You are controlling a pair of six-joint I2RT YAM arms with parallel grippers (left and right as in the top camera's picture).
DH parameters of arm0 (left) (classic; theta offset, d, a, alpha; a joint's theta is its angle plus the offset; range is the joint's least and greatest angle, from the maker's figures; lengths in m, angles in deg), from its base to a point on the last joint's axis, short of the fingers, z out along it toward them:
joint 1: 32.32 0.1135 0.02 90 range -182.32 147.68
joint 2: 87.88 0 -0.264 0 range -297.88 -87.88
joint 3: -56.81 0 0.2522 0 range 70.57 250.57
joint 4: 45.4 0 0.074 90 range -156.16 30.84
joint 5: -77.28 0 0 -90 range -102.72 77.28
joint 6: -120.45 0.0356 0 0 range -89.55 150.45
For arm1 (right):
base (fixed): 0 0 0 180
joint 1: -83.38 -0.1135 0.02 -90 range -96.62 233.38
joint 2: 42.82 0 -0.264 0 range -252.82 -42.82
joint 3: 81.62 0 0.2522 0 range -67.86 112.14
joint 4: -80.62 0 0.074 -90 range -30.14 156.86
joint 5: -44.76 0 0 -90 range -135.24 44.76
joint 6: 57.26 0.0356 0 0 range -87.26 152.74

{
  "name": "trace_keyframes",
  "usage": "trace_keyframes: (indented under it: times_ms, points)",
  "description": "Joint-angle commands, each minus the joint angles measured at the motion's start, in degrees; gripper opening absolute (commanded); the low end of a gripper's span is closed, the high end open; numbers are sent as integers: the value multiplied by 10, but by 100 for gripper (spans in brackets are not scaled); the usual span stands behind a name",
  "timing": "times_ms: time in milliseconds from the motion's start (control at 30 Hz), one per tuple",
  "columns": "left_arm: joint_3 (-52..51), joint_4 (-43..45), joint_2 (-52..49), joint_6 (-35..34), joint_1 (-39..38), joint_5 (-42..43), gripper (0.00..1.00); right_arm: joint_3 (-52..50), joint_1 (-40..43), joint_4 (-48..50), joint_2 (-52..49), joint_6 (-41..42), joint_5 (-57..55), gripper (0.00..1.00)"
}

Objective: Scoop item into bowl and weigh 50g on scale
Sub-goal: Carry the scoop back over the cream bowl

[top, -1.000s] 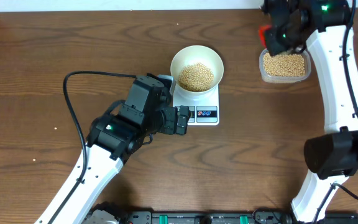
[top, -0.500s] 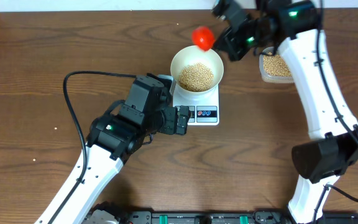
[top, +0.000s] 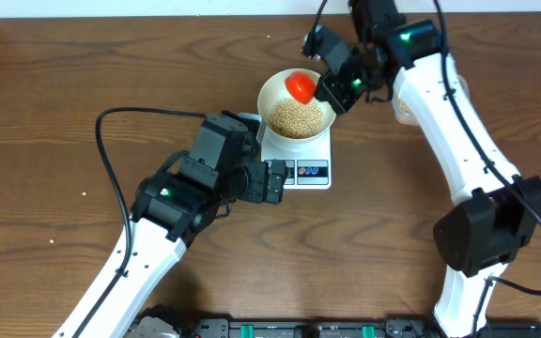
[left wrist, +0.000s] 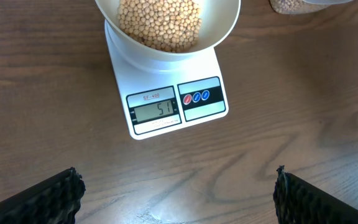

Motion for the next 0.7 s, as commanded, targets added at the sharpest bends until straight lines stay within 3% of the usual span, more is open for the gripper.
trace_keyframes:
  times_ms: [0,667]
  points:
    - [10,-2,-1,5,2,3,100,-24,-7,19,-5,-10,-13,1]
    - [10,-2,-1,5,2,3,100,-97,-8,105,-9,-13,-25,1]
